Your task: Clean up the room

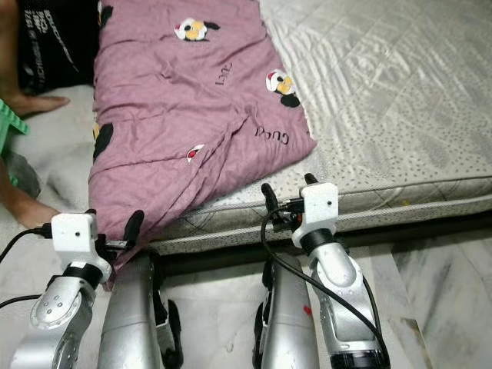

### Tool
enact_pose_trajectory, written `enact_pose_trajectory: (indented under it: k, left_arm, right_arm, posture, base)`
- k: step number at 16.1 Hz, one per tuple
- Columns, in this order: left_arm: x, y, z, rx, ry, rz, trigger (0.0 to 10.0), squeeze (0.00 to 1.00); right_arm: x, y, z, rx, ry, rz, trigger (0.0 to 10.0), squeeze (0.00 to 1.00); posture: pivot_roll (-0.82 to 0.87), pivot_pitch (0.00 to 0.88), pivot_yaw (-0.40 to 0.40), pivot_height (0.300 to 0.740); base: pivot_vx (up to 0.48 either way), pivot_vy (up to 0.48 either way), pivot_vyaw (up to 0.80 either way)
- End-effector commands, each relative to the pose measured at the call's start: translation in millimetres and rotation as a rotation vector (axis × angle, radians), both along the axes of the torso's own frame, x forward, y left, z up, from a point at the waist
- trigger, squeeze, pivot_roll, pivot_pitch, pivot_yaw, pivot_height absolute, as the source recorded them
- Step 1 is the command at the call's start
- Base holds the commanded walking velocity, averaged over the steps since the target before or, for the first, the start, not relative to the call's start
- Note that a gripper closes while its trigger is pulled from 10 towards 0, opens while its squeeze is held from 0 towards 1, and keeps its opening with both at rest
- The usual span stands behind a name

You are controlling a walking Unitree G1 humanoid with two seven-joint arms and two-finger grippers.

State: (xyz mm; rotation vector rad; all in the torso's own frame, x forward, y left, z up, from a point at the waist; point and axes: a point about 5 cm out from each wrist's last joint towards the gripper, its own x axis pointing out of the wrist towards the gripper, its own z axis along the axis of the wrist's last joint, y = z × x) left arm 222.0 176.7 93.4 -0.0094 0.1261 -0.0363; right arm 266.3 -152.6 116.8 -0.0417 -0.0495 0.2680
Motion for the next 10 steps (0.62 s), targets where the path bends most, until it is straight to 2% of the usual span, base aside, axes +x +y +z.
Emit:
enact_pose_trajectory:
  k: [1, 3, 8, 10]
  left_arm:
    - [-2.9, 0.5, 0.3, 0.001, 0.011, 0.004, 10.0, 0.00]
    - [-2.8, 2.3, 0.7, 0.005, 0.021, 0.007, 10.0, 0.00]
    - [-2.5, 2.9, 2.9, 0.008, 0.024, 0.005, 10.0, 0.00]
    - [-2.1, 0.5, 4.3, -0.005, 0.013, -0.012, 10.0, 0.00]
  right_arm:
    - [-1.3, -1.4, -7.0, -0.009, 0.038, 0.006, 10.0, 0.00]
    - [0.6, -0.5, -6.6, -0.020, 0.033, 0.023, 10.0, 0.00]
    - [2.5, 3.6, -5.1, -0.035, 0.019, 0.046, 10.0, 0.00]
    - [4.1, 2.2, -5.2, -0.046, 0.019, 0.039, 10.0, 0.00]
  posture:
    - [0.03, 0.263, -0.020, 0.553]
    - [0.04, 0.269, -0.019, 0.553]
    - [0.03, 0.275, -0.023, 0.553]
    - [0.03, 0.274, -0.025, 0.553]
  base:
    - [0.000, 0.000, 0.00]
    - [0.000, 0.000, 0.00]
    - [0.000, 0.000, 0.77]
    - [0.000, 0.000, 0.00]
